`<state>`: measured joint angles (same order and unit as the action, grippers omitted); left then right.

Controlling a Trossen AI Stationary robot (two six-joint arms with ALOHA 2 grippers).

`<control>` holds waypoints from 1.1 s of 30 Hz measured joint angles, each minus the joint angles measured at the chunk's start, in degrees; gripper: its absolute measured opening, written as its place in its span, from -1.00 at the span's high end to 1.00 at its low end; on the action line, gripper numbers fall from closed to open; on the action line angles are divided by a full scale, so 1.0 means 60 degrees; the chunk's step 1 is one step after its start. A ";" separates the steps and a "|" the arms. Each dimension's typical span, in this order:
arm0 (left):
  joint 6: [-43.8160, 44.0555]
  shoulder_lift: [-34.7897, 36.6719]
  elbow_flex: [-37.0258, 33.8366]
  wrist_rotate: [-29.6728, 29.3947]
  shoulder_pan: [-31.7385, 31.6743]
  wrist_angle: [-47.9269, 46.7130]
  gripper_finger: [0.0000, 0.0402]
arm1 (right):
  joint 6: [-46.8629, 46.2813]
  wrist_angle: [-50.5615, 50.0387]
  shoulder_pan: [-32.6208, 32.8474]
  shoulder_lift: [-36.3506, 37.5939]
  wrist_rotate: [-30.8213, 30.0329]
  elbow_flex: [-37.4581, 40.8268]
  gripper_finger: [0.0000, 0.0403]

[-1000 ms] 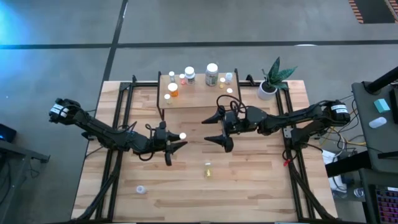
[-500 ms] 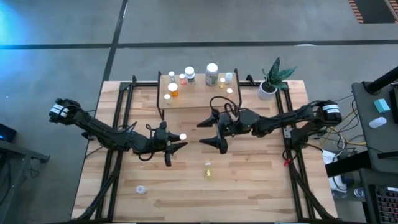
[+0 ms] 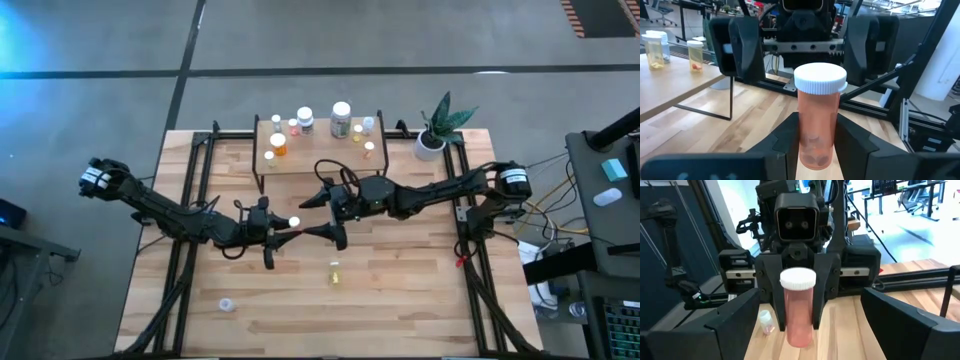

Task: Pick and place medicine bottles onto shelf by color
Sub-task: Put the pink medicine bottle on the shelf

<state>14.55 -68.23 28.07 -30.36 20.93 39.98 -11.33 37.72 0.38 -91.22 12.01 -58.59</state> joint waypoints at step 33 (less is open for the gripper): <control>-0.0004 -0.0007 -0.0047 0.0268 0.0025 -0.0061 0.57 | 0.0320 -0.1902 0.0018 0.0049 0.0000 -0.1060 -0.68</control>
<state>14.52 -68.27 27.79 -28.75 21.08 39.62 -9.41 26.31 0.49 -90.92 12.01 -64.95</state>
